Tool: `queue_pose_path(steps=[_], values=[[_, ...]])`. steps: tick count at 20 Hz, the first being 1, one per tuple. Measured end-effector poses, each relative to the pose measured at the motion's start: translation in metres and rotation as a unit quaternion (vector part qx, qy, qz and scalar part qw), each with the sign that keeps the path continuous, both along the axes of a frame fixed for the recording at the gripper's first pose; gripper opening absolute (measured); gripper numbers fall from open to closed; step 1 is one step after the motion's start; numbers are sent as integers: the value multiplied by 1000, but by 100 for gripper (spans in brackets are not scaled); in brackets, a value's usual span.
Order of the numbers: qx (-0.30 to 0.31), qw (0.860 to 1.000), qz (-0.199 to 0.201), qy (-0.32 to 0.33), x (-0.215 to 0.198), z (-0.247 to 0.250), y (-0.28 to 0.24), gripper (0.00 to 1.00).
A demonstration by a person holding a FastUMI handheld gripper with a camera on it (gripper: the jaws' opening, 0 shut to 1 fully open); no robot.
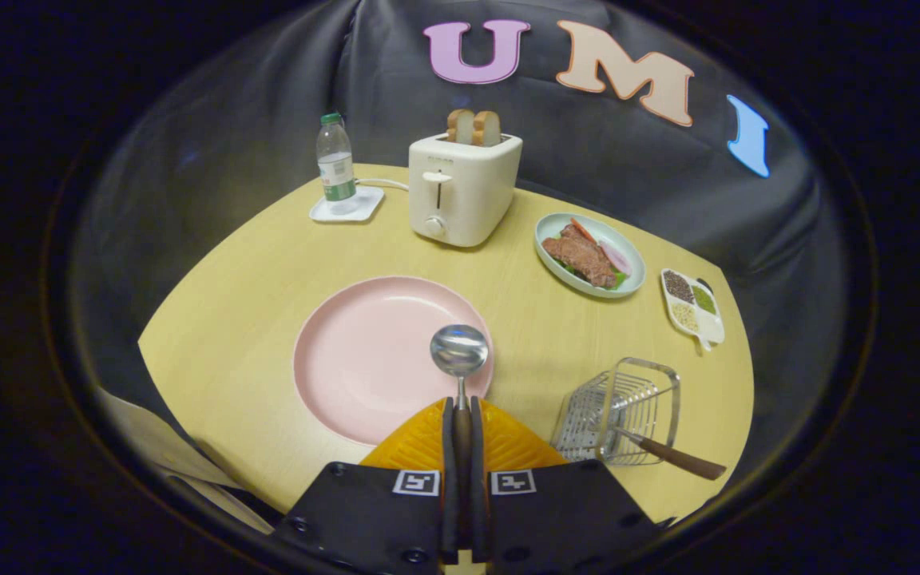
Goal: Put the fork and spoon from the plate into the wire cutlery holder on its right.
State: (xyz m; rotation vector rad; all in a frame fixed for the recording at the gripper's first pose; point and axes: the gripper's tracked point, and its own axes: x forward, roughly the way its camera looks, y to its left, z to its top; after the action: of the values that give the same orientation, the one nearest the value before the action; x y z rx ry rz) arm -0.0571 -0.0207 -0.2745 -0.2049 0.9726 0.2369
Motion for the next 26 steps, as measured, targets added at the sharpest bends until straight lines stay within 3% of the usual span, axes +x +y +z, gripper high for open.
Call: queue_pose_path(steps=[16, 26], values=[[-19, 1000, -7, -11, 3, 51, -102, 9], [-33, 999, -10, 12, -7, 44, -143, 9]])
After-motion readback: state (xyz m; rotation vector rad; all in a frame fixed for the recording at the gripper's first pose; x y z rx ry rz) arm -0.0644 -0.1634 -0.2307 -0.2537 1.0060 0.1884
